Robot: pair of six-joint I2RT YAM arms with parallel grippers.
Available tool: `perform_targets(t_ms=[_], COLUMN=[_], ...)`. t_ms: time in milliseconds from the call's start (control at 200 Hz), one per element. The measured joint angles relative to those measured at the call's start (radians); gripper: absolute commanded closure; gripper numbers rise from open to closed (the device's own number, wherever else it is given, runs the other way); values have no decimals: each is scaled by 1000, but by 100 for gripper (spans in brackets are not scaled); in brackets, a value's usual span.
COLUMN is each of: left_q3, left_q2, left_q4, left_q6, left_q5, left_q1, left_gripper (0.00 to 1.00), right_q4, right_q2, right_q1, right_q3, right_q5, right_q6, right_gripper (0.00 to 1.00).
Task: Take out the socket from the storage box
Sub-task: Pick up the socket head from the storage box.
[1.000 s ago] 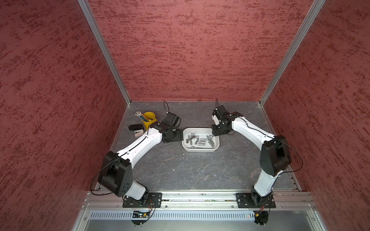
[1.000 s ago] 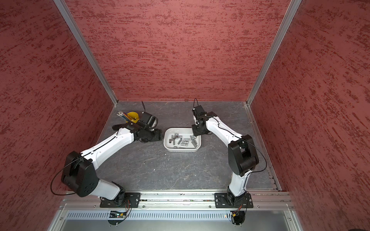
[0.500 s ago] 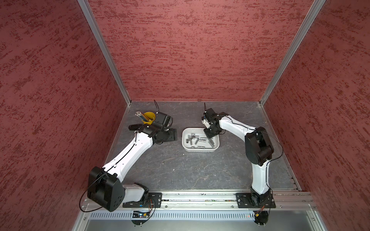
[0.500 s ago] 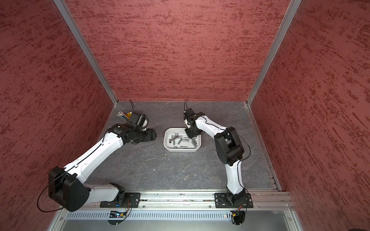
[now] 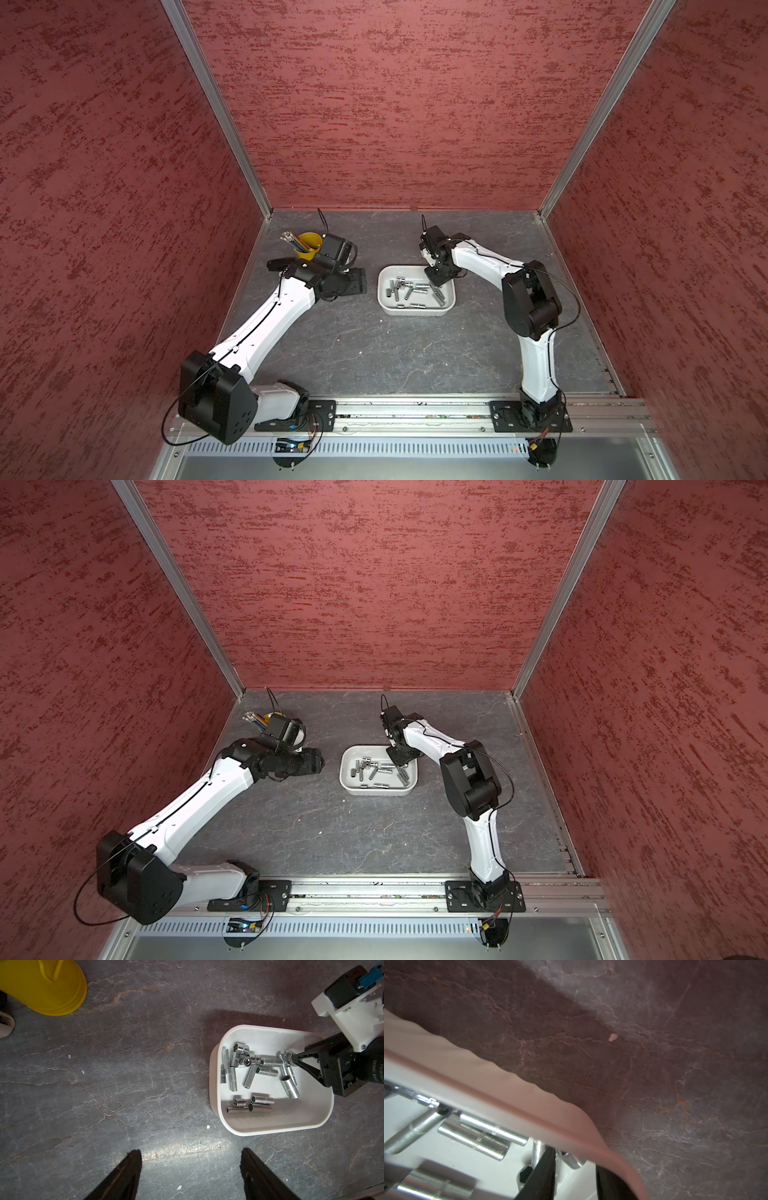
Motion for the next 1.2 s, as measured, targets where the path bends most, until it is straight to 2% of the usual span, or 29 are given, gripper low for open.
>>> perform_targets(t_ms=[386, 621, 817, 917, 1052, 1202], left_q3=[-14, -16, -16, -17, -18, -23], left_q2=[-5, -5, -5, -5, -5, -10], left_q4=[1, 3, 4, 5, 6, 10], left_q6=[0, 0, -1, -2, -2, -2], left_q5=[0, 0, 0, 0, 0, 3], left_q1=[-1, -1, -1, -1, -1, -1], left_gripper=[22, 23, 27, 27, 27, 27], right_q4=[-16, -19, -18, -14, 0, 45], right_q2=[68, 70, 57, 5, -147, -343], right_q1=[20, 17, 14, 13, 0, -77], right_q3=[22, 26, 26, 15, -29, -127], right_q5=[15, 12, -24, -52, -89, -111], right_q6=[-6, 11, 72, 110, 172, 252], right_gripper=[64, 75, 78, 78, 78, 78])
